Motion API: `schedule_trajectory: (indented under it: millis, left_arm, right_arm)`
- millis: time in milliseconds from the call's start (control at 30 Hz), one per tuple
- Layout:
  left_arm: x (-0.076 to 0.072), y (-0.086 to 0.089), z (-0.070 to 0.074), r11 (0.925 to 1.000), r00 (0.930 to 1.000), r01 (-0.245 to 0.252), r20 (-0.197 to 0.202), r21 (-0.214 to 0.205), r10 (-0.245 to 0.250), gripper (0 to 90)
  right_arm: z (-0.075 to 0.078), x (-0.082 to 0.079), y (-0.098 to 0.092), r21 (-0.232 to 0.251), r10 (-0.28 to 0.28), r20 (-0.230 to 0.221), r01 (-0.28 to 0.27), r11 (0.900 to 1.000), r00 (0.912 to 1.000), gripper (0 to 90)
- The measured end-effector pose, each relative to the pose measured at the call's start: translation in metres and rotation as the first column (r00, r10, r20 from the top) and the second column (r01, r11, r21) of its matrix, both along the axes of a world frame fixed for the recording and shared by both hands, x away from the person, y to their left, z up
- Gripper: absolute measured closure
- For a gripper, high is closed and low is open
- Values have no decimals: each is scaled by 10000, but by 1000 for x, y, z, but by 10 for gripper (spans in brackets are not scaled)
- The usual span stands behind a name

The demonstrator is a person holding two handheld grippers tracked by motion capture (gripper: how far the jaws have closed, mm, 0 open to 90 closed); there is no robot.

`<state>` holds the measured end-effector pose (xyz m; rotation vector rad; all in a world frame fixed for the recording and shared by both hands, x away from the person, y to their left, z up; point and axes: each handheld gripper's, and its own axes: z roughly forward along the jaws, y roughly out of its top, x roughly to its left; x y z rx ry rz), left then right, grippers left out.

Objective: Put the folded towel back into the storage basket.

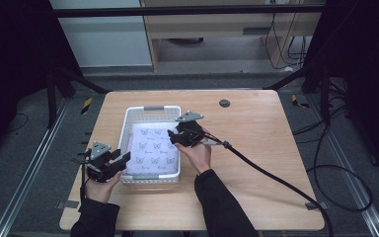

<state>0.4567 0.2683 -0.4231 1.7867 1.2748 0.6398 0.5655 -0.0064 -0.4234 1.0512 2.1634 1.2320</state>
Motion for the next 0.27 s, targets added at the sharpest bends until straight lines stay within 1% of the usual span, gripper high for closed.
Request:
schedule_trajectory:
  millis: [67,167,200,267]
  left_arm:
    - [-1,0,1,9999,9999,116,91,-79,-116,510]
    - [-2,1,2,9998,9992,186,348,-83,-183,446]
    - [-2,2,2,9997,9985,207,510,-91,-202,424]
    - [-2,4,2,9996,9979,224,615,-156,-214,380]
  right_arm:
    - [3,-3,-5,51,3,26,-3,10000,10000,334]
    - [7,-10,-16,38,102,132,-103,9999,9999,267]
    - [8,-13,-20,87,93,192,-95,9999,9998,251]
    - [11,-19,-29,267,115,273,-123,9996,9996,238]
